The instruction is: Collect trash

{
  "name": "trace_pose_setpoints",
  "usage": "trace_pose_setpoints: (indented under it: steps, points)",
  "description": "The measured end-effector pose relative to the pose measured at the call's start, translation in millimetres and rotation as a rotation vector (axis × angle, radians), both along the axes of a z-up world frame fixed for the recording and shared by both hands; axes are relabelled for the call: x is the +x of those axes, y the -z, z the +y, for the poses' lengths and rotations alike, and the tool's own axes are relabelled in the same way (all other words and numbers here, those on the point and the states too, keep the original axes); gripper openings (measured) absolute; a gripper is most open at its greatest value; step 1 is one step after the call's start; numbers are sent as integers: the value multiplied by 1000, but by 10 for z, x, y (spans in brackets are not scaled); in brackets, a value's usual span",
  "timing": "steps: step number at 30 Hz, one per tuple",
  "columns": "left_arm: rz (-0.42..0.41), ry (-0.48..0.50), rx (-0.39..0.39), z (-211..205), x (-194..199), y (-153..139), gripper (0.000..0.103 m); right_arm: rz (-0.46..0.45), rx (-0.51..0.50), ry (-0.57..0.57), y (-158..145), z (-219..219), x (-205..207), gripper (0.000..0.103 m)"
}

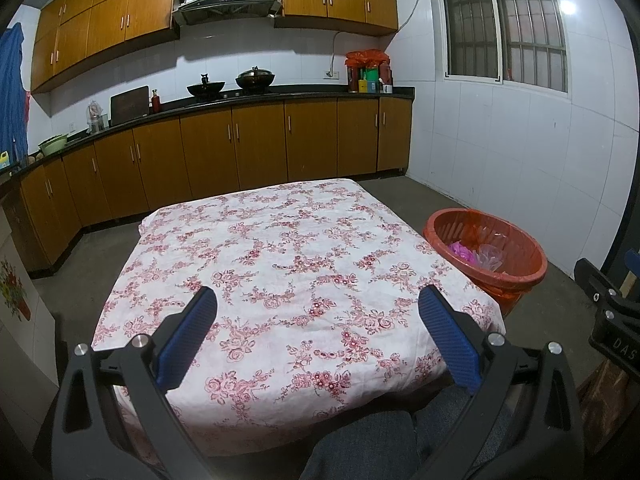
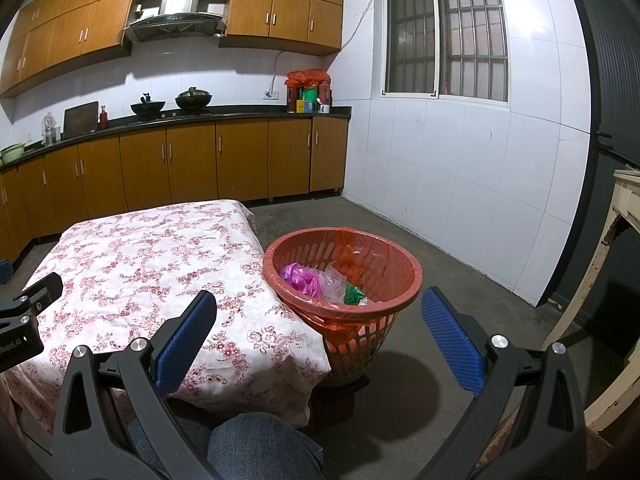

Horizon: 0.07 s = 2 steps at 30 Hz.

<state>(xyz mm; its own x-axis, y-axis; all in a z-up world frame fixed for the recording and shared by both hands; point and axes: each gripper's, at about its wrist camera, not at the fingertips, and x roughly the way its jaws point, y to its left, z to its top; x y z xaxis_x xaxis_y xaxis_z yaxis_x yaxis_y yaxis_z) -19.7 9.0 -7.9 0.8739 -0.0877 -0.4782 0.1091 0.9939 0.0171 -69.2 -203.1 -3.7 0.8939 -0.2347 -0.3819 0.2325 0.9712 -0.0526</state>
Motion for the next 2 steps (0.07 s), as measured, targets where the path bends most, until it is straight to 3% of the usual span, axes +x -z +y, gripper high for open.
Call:
trace_pose_setpoints:
  steps: [2]
  points:
    - [2,1,-1,-2,3,1,99,0,0,0,-1,-1,0,101]
